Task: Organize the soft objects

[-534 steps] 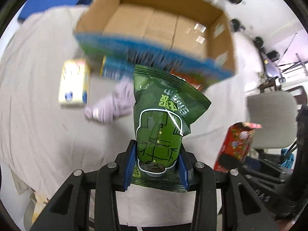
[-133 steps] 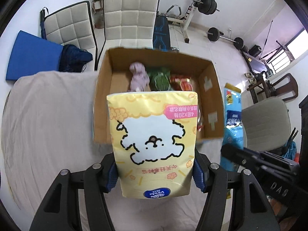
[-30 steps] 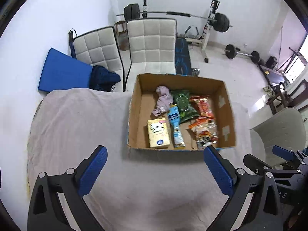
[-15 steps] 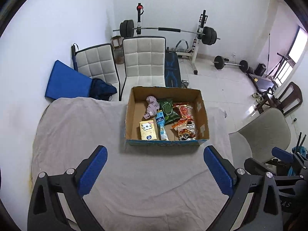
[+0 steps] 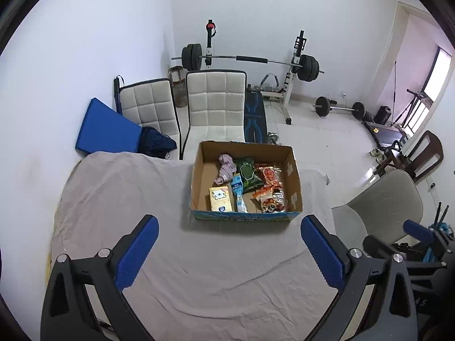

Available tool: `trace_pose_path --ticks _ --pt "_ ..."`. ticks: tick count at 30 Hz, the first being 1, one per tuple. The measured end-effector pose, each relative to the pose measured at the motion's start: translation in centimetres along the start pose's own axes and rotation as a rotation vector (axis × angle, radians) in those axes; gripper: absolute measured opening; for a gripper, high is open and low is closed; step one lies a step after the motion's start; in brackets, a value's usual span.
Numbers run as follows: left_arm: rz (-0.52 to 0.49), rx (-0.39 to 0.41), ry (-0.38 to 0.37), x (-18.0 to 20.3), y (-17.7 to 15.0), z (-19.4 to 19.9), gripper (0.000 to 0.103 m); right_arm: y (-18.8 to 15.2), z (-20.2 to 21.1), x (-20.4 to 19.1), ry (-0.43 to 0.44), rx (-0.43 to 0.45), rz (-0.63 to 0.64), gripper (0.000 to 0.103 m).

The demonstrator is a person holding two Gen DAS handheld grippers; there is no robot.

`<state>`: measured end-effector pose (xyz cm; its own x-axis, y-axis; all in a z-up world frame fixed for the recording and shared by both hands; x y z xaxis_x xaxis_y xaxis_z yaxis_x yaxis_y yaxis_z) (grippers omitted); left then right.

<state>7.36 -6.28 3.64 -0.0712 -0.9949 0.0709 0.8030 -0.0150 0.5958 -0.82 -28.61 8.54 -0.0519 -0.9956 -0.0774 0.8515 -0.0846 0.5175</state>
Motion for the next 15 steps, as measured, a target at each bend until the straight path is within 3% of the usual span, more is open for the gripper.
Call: trace_pose_path --ticks 15 --pt "0.001 0.024 0.058 -0.5 0.5 -1.8 0.103 2.5 -2.2 0.3 -0.055 0.041 -0.011 0.103"
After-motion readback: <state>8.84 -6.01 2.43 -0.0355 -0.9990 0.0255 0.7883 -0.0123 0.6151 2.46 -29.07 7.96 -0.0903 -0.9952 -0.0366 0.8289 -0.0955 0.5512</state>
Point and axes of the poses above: each gripper's, at about its wrist camera, not at the fingertips, and z roughly against the way its jaws point, x to its right, y to its top, the point moved 3 cm from there along -z, roughly the way its jaws point, and after that the axes turned 2 degrees about z, right-handed, at the moved point
